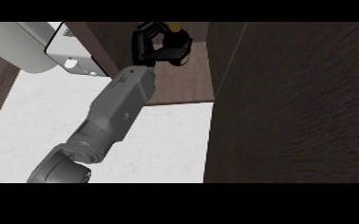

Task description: Pick up the wine, place it into the cabinet and close the cabinet

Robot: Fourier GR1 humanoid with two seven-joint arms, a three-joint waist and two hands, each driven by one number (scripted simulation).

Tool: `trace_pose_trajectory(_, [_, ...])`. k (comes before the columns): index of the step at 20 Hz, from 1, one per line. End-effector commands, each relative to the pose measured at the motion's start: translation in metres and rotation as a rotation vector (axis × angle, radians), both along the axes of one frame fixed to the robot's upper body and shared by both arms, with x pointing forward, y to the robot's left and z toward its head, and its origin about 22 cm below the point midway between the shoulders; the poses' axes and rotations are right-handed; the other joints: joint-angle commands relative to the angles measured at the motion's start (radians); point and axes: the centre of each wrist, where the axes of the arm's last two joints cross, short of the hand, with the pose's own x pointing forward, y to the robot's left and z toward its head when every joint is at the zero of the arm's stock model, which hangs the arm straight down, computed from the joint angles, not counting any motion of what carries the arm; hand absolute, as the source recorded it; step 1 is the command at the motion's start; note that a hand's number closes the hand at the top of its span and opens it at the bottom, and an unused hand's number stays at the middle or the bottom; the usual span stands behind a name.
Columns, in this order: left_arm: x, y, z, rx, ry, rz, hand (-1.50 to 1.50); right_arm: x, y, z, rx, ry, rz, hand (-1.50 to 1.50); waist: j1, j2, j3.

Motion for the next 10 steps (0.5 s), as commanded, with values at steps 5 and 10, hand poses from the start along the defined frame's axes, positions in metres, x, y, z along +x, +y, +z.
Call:
trace_pose_trajectory(5, [-0.003,0.023,-0.017,0.02,0.008,0.037,1.5,-0.011,-0.008,0.011,0.013,-0.03,0.008,-1.5,0.002,0.004,-0.001])
trace_pose_trajectory(10, [-0.001,0.02,-0.013,0.081,0.061,0.044,-1.5,-0.005,0.004,0.006,0.0,-0.016,0.027,-1.5,-0.003,0.007,-0.002])
